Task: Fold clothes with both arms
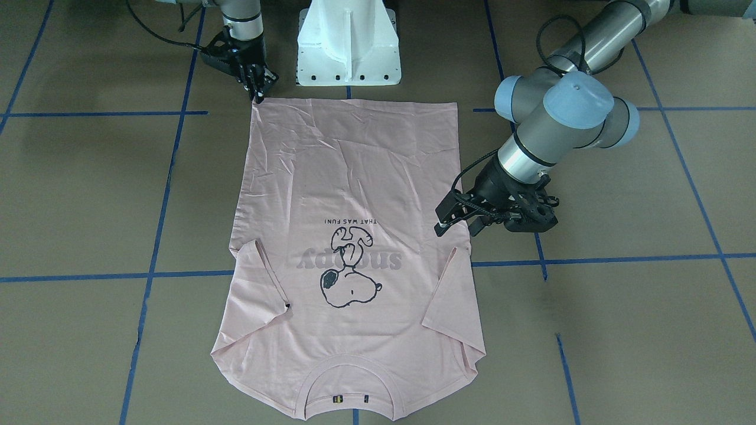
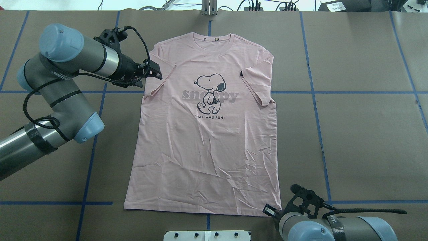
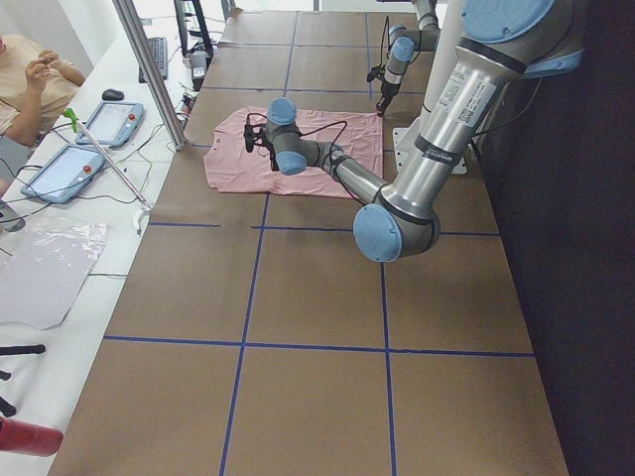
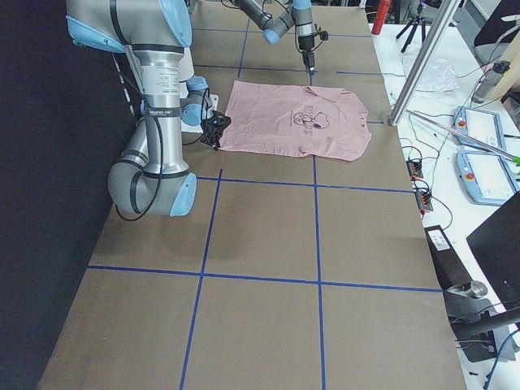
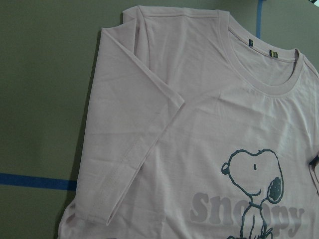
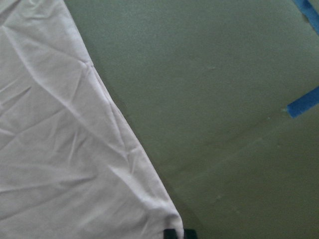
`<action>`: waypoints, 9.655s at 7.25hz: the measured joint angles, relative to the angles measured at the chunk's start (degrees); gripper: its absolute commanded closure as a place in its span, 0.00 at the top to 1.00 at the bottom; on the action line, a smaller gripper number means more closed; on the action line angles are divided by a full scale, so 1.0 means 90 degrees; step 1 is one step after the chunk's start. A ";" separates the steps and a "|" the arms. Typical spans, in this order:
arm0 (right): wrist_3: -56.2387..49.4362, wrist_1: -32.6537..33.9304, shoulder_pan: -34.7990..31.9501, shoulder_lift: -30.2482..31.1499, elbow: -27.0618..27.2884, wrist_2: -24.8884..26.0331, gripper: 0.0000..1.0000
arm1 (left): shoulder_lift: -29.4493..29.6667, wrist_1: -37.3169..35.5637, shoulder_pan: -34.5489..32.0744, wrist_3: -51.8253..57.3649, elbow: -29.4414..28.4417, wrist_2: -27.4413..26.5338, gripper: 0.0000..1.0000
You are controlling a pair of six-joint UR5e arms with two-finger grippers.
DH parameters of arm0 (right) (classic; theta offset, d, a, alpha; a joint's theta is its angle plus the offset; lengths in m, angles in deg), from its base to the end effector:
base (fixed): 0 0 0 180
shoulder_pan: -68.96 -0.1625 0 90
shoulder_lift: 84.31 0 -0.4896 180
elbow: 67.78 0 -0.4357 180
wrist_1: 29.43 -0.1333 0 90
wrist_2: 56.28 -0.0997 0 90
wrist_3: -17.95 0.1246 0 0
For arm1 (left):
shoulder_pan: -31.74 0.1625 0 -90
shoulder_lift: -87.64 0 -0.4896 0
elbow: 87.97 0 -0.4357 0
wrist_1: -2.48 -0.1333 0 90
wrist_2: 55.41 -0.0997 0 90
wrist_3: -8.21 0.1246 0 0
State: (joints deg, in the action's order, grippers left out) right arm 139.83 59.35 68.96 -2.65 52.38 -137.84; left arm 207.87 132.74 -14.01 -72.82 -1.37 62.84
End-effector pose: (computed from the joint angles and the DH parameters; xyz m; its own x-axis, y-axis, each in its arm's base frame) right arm -0.5674 -0.1516 0.4068 0.6036 0.5224 0.6023 -0.4859 0.8400 -0.2416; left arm 0.4877 -0.6071 0.3398 0.3193 -0.1309 -0.9386 0.2804 0.9591 -0.0384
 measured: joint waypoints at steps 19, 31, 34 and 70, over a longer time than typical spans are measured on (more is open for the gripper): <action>-0.0066 0.0016 -0.0527 0.0001 0.0414 -0.0332 0.00 | -0.3003 -0.2050 0.4195 -0.3263 0.3408 -0.2755 0.33; -0.0177 0.0052 -0.0818 0.0891 0.2077 -0.0340 0.00 | -0.2832 -0.3865 0.3999 -0.4131 0.5331 -0.2250 0.00; -0.1809 0.0052 -0.2491 -0.0843 0.0402 -0.0672 0.00 | -0.1809 -0.3961 0.2345 -0.2518 0.3954 -0.2211 0.00; -0.2757 -0.1929 -0.3833 -0.1784 -0.2998 -0.2175 0.00 | 0.0743 0.0271 0.0034 -0.0740 -0.1351 -0.2358 0.41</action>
State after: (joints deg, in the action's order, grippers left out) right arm 115.02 42.00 34.46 -18.71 25.40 -157.42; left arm 214.56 135.18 -13.70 -79.48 -13.53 41.62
